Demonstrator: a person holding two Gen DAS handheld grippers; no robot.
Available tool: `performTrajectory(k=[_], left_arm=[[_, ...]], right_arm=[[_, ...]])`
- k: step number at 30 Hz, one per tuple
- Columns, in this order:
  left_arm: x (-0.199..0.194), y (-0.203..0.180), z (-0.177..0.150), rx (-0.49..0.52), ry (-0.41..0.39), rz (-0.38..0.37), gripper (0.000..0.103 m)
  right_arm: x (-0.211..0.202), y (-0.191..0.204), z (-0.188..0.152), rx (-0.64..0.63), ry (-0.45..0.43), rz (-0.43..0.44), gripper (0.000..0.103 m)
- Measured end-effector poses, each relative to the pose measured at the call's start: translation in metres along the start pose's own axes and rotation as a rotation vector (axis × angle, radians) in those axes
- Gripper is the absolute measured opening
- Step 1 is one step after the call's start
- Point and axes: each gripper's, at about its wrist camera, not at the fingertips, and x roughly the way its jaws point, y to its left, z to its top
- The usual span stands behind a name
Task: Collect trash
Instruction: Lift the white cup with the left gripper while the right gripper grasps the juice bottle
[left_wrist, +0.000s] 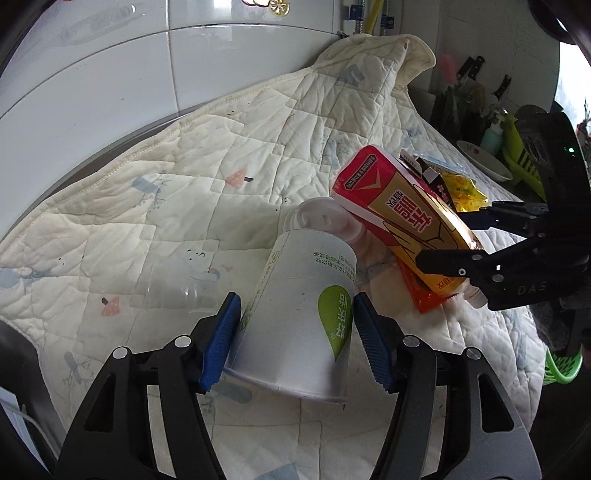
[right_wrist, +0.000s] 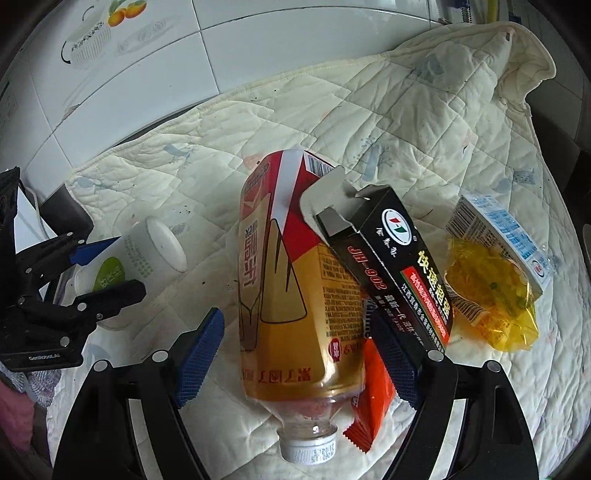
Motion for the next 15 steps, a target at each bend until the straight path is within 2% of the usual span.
performTrajectory(k=[10, 13, 15], left_arm=[[-0.008, 0.01, -0.01, -0.04, -0.006, -0.012, 0.062], [-0.009, 0.01, -0.012, -0.049, -0.008, -0.011, 0.062], [-0.011, 0.012, -0.013, -0.061, -0.013, -0.017, 0.062]], right_arm=[[0.026, 0.008, 0.016, -0.014, 0.013, -0.014, 0.078], [0.028, 0.01, 0.015, -0.026, 0.017, -0.027, 0.07], [0.024, 0.012, 0.014, -0.03, 0.007, -0.025, 0.07]])
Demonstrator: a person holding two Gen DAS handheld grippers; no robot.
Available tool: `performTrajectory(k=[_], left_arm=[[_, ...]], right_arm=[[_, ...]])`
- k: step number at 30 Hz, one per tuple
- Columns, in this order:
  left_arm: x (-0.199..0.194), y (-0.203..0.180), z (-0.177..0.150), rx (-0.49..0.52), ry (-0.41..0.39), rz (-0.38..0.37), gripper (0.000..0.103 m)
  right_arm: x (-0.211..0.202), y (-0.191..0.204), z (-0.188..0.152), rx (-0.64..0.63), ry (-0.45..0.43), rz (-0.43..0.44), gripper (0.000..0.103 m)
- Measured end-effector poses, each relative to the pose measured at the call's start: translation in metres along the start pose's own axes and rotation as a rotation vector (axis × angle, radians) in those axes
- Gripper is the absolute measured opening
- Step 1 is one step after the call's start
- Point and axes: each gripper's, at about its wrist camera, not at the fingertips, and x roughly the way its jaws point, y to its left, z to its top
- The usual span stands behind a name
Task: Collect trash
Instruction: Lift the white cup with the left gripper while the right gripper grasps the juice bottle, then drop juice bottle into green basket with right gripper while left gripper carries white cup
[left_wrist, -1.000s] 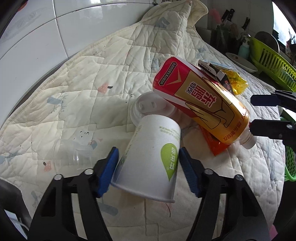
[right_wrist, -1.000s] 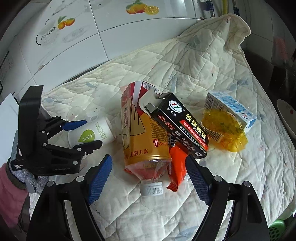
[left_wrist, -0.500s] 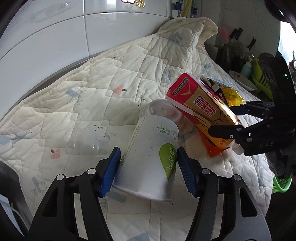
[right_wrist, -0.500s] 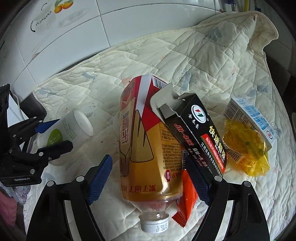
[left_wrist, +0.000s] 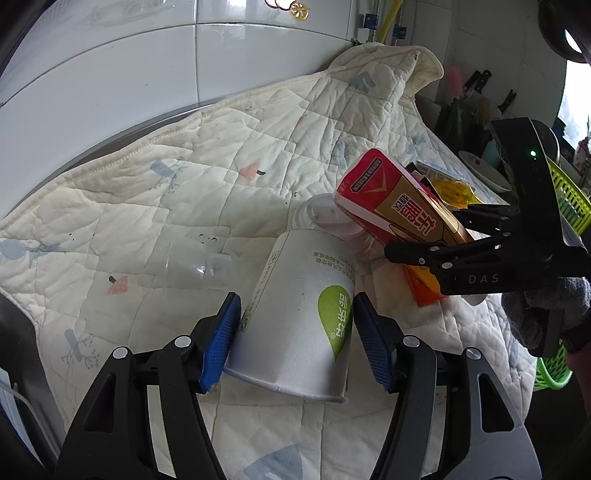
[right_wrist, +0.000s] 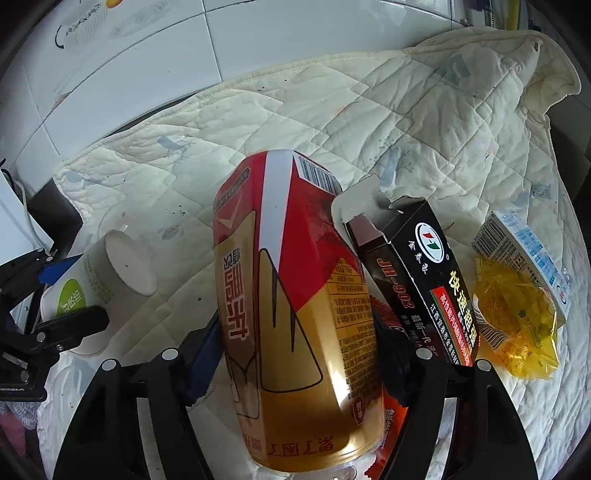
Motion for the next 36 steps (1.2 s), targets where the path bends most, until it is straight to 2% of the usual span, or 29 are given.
performTrajectory(k=[10, 18, 28, 32, 36], left_arm=[[-0.024, -0.005, -0.01, -0.022, -0.038, -0.015, 0.062], [-0.045, -0.027, -0.02, 0.003, -0.059, -0.047, 0.062], [-0.065, -0.09, -0.026, 0.094, -0.086, -0.135, 0.062], [-0.065, -0.123, -0.028, 0.134, -0.084, -0.184, 0.062], [-0.064, -0.157, -0.029, 0.179, -0.081, -0.233, 0.062]], right_arm=[[-0.045, 0.012, -0.019, 0.043, -0.053, 0.1, 0.07], [-0.092, 0.019, -0.055, 0.09, -0.109, 0.107, 0.07], [-0.155, -0.008, -0.137, 0.209, -0.156, -0.012, 0.07], [-0.183, -0.037, -0.178, 0.284, -0.157, -0.083, 0.07], [-0.214, -0.078, -0.221, 0.376, -0.153, -0.19, 0.07]])
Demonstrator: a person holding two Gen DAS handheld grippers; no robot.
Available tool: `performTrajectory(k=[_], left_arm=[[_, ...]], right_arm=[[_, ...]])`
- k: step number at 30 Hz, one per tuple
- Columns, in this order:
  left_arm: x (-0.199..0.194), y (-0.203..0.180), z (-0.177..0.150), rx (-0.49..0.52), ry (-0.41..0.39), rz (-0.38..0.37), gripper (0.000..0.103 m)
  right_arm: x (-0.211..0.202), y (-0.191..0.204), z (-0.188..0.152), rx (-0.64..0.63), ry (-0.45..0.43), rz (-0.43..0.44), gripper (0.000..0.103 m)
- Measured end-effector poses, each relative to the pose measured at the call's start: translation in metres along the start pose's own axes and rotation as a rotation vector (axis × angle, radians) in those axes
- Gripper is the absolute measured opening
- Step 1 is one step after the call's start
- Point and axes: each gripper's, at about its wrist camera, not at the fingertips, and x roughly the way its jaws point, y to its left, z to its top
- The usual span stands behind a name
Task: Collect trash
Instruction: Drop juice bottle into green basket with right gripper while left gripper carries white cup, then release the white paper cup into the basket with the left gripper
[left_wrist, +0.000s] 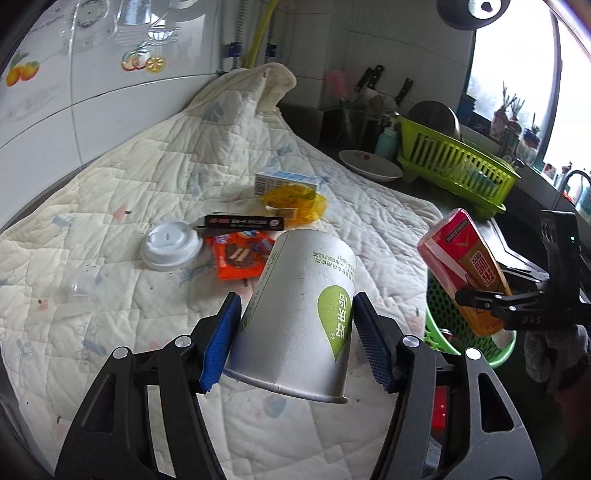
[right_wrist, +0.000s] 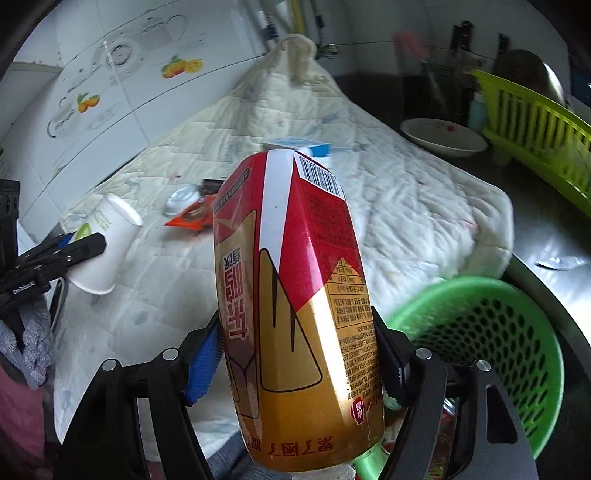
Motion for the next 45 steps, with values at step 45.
performTrajectory(k=[45], left_arm=[[0.12, -0.229, 0.003, 0.264, 0.198, -0.26, 0.062]], right_arm=[[-0.116, -0.134, -0.1, 0.294, -0.176, -0.281, 0.079]])
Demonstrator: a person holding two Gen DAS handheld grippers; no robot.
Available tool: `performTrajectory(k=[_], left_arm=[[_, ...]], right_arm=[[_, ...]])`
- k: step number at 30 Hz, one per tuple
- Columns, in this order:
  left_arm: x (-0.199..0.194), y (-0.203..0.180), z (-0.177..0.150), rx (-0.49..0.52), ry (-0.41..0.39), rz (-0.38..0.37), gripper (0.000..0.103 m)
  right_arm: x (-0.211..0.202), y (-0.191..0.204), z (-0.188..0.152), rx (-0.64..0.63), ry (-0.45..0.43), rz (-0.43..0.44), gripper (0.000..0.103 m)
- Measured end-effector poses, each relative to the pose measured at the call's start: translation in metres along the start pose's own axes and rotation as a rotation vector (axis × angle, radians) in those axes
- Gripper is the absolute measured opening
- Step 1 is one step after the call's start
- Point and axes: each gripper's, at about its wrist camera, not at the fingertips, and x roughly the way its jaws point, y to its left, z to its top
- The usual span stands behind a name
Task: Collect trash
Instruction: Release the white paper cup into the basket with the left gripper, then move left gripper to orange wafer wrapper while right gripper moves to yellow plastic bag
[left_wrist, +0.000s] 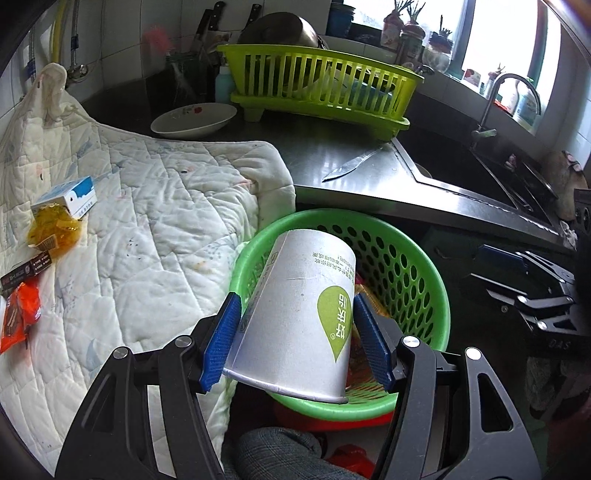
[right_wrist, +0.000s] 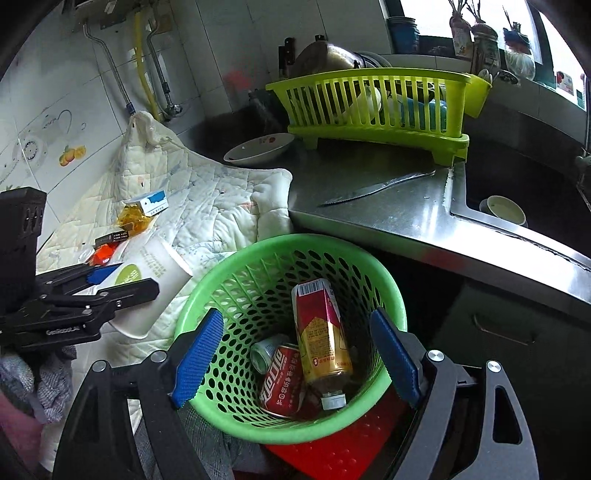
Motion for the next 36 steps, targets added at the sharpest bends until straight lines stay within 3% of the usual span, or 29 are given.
performTrajectory(k=[3, 6, 7, 18, 36], left_arm=[[0.01, -0.006, 0.007, 0.007, -0.013, 0.007, 0.064], [0.017, -0.007, 0.01, -0.01, -0.023, 0.004, 0.079], [0.018, -0.007, 0.01, -0.012, -0.028, 0.005, 0.08], [-0.015, 0.021, -0.01, -0.044, -0.069, 0.04, 0.08], [-0.097, 0.131, -0.045, -0.234, -0.159, 0.25, 0.08]], right_arm=[[-0.003, -0.006, -0.004, 0.015, -0.003, 0.008, 0.079], [-0.004, -0.01, -0.008, 0.03, 0.0, 0.012, 0.079], [-0.004, -0.011, -0.009, 0.034, 0.001, 0.013, 0.079], [-0.007, 0.001, -0.01, 0.026, -0.005, 0.049, 0.079], [0.022, 0.088, 0.017, -0.099, 0.017, 0.191, 0.079]])
